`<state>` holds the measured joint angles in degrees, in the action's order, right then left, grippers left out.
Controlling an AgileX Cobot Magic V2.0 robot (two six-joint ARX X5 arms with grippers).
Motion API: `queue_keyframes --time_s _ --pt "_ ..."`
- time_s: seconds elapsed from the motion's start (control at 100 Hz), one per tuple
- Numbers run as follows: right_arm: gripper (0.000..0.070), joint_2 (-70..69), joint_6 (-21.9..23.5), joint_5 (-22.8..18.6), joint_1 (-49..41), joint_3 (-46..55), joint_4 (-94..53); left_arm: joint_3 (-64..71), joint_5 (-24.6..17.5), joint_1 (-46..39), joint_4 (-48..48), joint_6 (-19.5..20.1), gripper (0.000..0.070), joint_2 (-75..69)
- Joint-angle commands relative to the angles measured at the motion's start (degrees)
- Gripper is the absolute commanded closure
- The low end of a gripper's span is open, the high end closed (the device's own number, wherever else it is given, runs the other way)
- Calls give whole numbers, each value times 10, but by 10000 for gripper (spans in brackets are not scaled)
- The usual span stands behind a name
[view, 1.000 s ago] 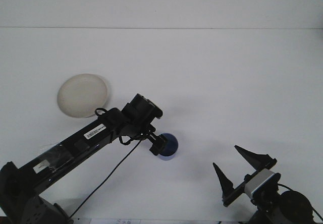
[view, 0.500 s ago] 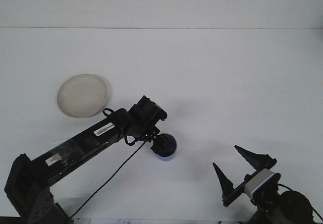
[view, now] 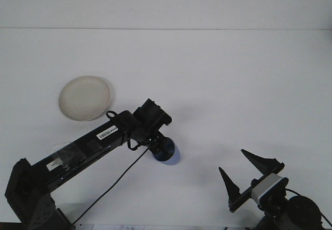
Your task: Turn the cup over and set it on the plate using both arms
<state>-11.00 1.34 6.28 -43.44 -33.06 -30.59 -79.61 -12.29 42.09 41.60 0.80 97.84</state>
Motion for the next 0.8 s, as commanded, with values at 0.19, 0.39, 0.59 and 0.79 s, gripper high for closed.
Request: queue_keyframes --time_s 0.19,0.39,0.59,0.79 --pt "130 -3 5 2 -5 -3 5 -88 56 -54 71 35 695 -73" --pt "130 -3 5 2 -5 -3 6 -166 110 -182 126 42 696 -115" --pt "130 -3 5 2 -5 -3 5 -182 111 -338 122 29 696 -101" --pt "130 -3 6 2 -5 -3 5 -182 111 -435 117 17 696 -38"
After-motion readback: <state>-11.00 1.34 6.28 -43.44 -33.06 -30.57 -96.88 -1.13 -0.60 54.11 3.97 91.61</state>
